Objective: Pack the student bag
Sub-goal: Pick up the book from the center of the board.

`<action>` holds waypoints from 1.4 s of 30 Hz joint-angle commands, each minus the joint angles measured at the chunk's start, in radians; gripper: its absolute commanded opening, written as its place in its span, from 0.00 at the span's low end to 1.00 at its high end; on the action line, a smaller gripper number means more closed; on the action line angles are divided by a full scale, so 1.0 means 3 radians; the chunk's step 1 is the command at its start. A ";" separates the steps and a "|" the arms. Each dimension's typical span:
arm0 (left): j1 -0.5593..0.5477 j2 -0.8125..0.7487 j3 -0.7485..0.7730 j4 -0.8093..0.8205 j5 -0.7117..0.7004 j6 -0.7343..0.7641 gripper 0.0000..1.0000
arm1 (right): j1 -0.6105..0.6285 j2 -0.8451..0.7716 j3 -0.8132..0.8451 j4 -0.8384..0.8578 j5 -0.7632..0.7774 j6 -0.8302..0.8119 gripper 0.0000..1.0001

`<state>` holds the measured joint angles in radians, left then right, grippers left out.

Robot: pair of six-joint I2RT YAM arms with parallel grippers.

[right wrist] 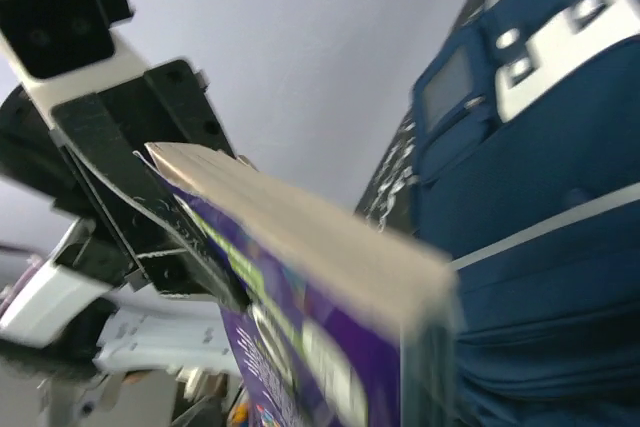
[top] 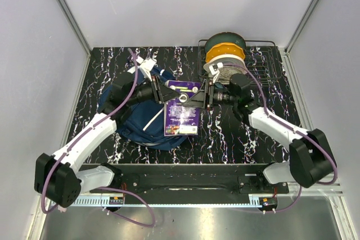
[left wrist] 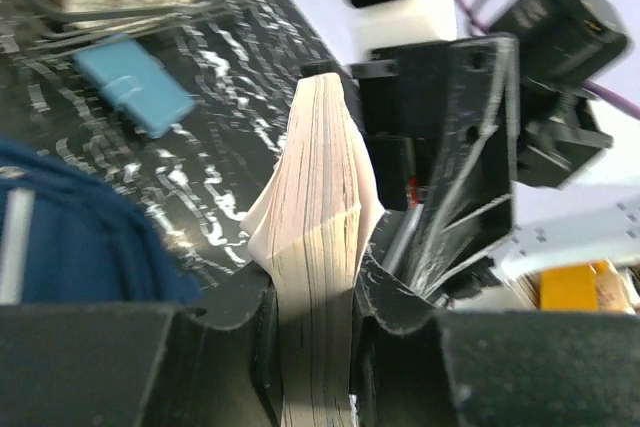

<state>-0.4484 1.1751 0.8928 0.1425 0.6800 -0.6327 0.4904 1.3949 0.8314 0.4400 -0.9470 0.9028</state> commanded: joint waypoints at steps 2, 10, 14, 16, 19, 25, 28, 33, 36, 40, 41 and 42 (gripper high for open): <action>0.0277 -0.0460 0.0026 -0.0301 -0.0936 0.0033 0.00 | 0.0012 -0.0487 -0.0029 -0.0761 0.1242 -0.0137 0.89; 0.0738 -0.0961 -0.0297 -0.0071 -0.1443 -0.0754 0.00 | 0.0103 -0.0804 -0.1032 0.0255 0.1577 0.0892 0.90; 0.0748 -0.0967 -0.0358 0.0153 -0.1500 -0.0933 0.00 | 0.0318 -0.0835 -0.1089 0.0598 0.1704 0.0989 0.90; 0.0743 -0.0941 -0.0389 0.0251 -0.1469 -0.1060 0.00 | 0.0385 -0.0799 -0.1089 0.0731 0.1771 0.1005 0.90; 0.0748 -0.0946 -0.0491 0.0435 -0.1489 -0.1239 0.00 | 0.0472 -0.0667 -0.1069 0.1028 0.1832 0.1040 0.91; 0.0748 -0.0992 -0.0629 0.0522 -0.1571 -0.1465 0.00 | 0.0641 -0.0191 -0.0926 0.1600 0.1858 0.1097 0.90; 0.0743 -0.1003 -0.0660 0.0532 -0.1586 -0.1511 0.00 | 0.0743 0.0029 -0.0849 0.1835 0.1858 0.1117 0.90; 0.0748 -0.1013 -0.0696 0.0527 -0.1561 -0.1557 0.00 | 0.0830 0.0300 -0.0731 0.2066 0.1873 0.1102 0.89; 0.0743 -0.1033 -0.0721 0.0481 -0.1566 -0.1588 0.00 | 0.0830 0.0366 -0.0639 0.2036 0.1894 0.1046 0.88; 0.0748 -0.1033 -0.0777 0.0507 -0.1561 -0.1639 0.00 | 0.0835 0.0504 -0.0501 0.2071 0.1873 0.1040 0.77; 0.0748 -0.1023 -0.0783 0.0512 -0.1561 -0.1644 0.00 | 0.0835 0.0565 -0.0486 0.2137 0.1868 0.1076 0.72; 0.0743 -0.1018 -0.0788 0.0507 -0.1561 -0.1649 0.00 | 0.0840 0.0591 -0.0471 0.2179 0.1858 0.1102 0.64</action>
<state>-0.2276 0.8959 0.6518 0.1749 0.2234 -1.0801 0.7330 1.5345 0.6403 0.9928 -0.4019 1.2320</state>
